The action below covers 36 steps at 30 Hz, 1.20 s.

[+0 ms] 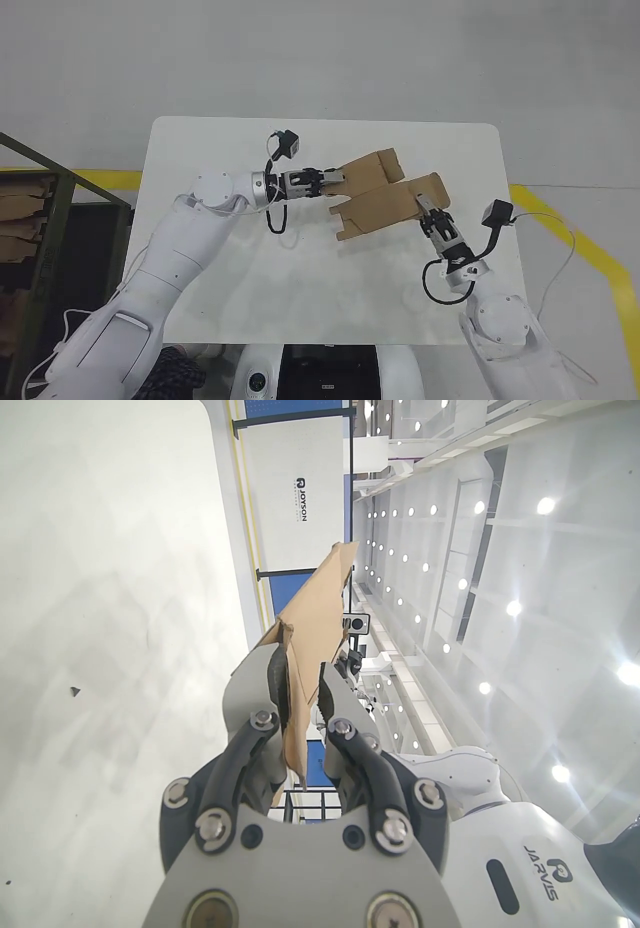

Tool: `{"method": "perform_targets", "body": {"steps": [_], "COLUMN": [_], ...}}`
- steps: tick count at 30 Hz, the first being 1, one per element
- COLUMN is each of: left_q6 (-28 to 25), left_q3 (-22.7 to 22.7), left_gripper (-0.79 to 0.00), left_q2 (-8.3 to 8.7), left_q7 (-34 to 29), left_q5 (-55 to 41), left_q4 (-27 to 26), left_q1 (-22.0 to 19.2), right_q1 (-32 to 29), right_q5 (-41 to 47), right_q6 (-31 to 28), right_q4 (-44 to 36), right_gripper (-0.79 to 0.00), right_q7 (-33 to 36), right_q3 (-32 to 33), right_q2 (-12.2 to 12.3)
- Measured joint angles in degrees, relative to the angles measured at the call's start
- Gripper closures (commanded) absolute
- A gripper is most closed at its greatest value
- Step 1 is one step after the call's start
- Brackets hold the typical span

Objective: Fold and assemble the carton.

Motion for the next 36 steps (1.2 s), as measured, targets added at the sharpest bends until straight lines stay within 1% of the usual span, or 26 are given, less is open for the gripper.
{"method": "perform_targets", "body": {"steps": [3, 5, 11, 12, 13, 14, 15, 23, 27, 33, 36], "left_q6": [0.2, 0.3, 0.5, 0.6, 0.7, 0.7, 0.7, -0.1, -0.8, -1.7, -2.5], "left_q3": [-0.1, -0.3, -0.6, -0.6, -0.6, -0.7, -0.7, -2.3, -3.4, -4.7, -5.0], "left_gripper": [-0.083, 0.000, 0.000, 0.000, 0.000, 0.000, 0.000, 0.000, 0.000, 0.000, 0.000], "left_q2": [-0.04, -0.06, -0.23, -0.27, -0.32, -0.37, -0.40, -0.09, 0.31, 0.98, 1.17], "left_q7": [-0.2, -0.3, -1.2, -1.3, -1.5, -1.7, -1.8, -3.0, -4.6, -8.9, -11.0], "left_q5": [0.0, -0.1, -1.7, -2.1, -2.5, -2.8, -3.1, -2.2, -0.7, 0.9, 0.6], "left_q4": [0.0, 0.0, -0.1, -0.1, -0.2, -0.2, -0.3, -0.4, -0.5, -0.2, 0.0], "left_q1": [0.0, 0.1, 0.4, 0.4, 0.4, 0.4, 0.4, 0.0, -0.1, -0.2, 0.0], "right_q1": [0.1, 0.1, 0.1, 0.1, 0.1, 0.1, 0.1, 0.5, 1.1, 2.9, 4.1], "right_q5": [0.1, 0.2, 0.5, 0.5, 0.5, 0.5, 0.5, 1.7, 1.9, 1.4, 1.3], "right_q6": [0.1, 0.1, 0.2, 0.2, 0.2, 0.2, 0.3, 1.0, 0.4, -2.5, -6.0], "right_q4": [0.1, 0.1, 0.1, 0.1, 0.1, 0.1, 0.2, 2.6, 4.2, 6.7, 7.6], "right_gripper": [0.000, 0.000, 0.000, -0.015, -0.320, -0.696, -0.785, -0.785, -0.785, -0.785, -0.785], "right_q7": [0.0, 0.0, 0.1, 0.2, 0.2, 0.2, 0.2, 0.5, 2.3, 8.8, 15.2], "right_q3": [0.1, 0.1, 0.2, 0.3, 0.3, 0.3, 0.4, 2.3, 3.7, 6.0, 6.8], "right_q2": [-0.1, -0.2, -0.3, -0.4, -0.4, -0.4, -0.4, -0.5, -0.4, 0.1, 0.4]}}
